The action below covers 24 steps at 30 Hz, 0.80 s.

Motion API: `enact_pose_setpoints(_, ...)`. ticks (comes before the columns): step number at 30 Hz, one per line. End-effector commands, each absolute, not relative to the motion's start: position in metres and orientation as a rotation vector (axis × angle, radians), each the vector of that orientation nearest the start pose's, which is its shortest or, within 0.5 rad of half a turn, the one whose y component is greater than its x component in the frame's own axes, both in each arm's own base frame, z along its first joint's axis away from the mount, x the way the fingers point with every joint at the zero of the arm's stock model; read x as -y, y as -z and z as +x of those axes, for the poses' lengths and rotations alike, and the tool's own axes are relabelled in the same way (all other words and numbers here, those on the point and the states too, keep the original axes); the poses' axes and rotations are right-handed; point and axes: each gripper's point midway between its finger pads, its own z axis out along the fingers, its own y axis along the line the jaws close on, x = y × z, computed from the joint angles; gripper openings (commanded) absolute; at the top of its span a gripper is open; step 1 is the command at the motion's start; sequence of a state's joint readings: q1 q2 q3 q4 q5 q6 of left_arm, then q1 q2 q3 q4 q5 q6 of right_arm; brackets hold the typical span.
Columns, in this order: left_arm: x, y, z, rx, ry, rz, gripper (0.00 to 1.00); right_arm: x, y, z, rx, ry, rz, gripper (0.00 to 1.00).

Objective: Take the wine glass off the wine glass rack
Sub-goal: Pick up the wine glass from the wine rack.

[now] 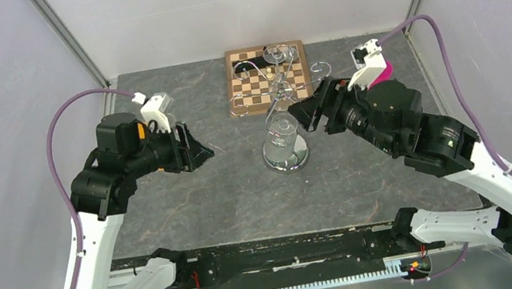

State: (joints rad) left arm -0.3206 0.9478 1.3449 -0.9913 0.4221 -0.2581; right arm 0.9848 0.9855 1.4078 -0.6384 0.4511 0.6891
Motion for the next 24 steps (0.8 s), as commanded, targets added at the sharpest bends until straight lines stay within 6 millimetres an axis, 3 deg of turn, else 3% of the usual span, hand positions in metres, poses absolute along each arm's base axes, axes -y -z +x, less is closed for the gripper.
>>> enact_pose_setpoints(1,0.157,-0.326,0.198,-2.136,0.808,0.35,0.63,-0.245,-0.408,0.21,-1.85,-1.03,0.032,0.75)
enact_pose_setpoints(5,0.159,-0.327,0.195,-2.128,0.813,0.37,0.63,-0.243,-0.387,0.22,-1.886,-1.118,0.081,0.71)
enact_pose_setpoints(14,0.163,-0.325,0.191,-2.126,0.809,0.401,0.63,-0.246,-0.357,0.216,-1.904,-1.275,0.162,0.65)
enact_pose_setpoints(24,0.165,-0.323,0.191,-2.132,0.807,0.41,0.63,-0.251,-0.355,0.214,-1.869,-1.372,0.218,0.59)
